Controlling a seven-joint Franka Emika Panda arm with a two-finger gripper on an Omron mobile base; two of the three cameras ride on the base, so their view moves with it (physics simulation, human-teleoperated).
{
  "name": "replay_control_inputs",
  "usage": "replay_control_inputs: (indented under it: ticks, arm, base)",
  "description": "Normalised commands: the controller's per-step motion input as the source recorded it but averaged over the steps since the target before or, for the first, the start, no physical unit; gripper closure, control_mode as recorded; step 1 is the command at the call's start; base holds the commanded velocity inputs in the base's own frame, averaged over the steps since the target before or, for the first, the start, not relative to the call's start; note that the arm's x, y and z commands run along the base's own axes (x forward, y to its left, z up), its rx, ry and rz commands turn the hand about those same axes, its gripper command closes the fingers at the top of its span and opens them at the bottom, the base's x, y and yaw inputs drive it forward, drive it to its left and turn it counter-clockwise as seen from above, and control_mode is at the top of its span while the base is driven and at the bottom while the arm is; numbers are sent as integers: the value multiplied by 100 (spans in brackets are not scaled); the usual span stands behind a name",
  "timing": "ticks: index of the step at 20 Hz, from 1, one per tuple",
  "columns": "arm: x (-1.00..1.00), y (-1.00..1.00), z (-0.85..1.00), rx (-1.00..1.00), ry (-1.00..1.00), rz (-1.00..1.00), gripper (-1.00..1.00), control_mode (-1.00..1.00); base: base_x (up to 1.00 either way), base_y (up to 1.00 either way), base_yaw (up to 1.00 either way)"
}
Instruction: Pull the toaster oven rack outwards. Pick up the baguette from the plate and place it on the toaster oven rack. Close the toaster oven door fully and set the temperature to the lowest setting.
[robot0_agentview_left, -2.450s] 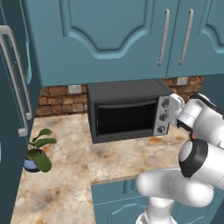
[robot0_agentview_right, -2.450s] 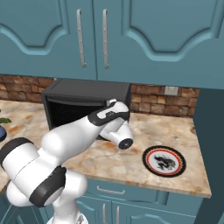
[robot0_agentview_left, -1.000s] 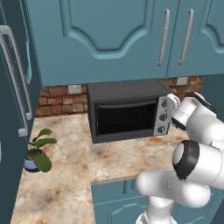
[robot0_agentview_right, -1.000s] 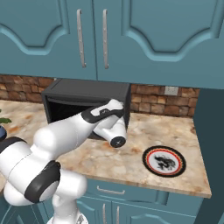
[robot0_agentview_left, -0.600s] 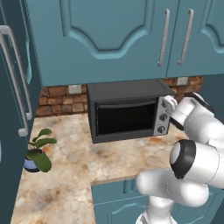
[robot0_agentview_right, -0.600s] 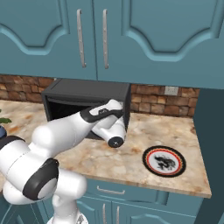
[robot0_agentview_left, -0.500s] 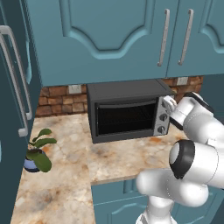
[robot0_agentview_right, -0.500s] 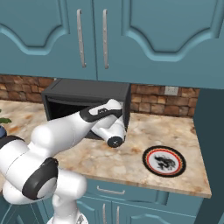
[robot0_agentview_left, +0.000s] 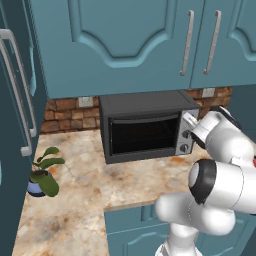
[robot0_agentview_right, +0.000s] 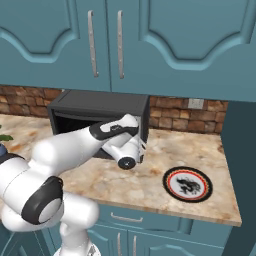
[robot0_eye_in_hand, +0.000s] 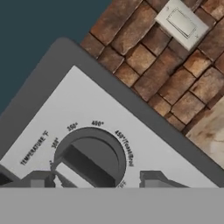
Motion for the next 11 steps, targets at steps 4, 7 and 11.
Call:
replay_control_inputs:
  ticks: [4,7,11]
  arm:
    - [23,-63,12,-49,-32,14,100,-100]
    - [20,-68,19,-50,-32,17,100,-100]
    - [13,-64,27,-54,-35,18,100,-100]
  base:
    - [0,0,0]
    - [0,0,0]
    - [0,0,0]
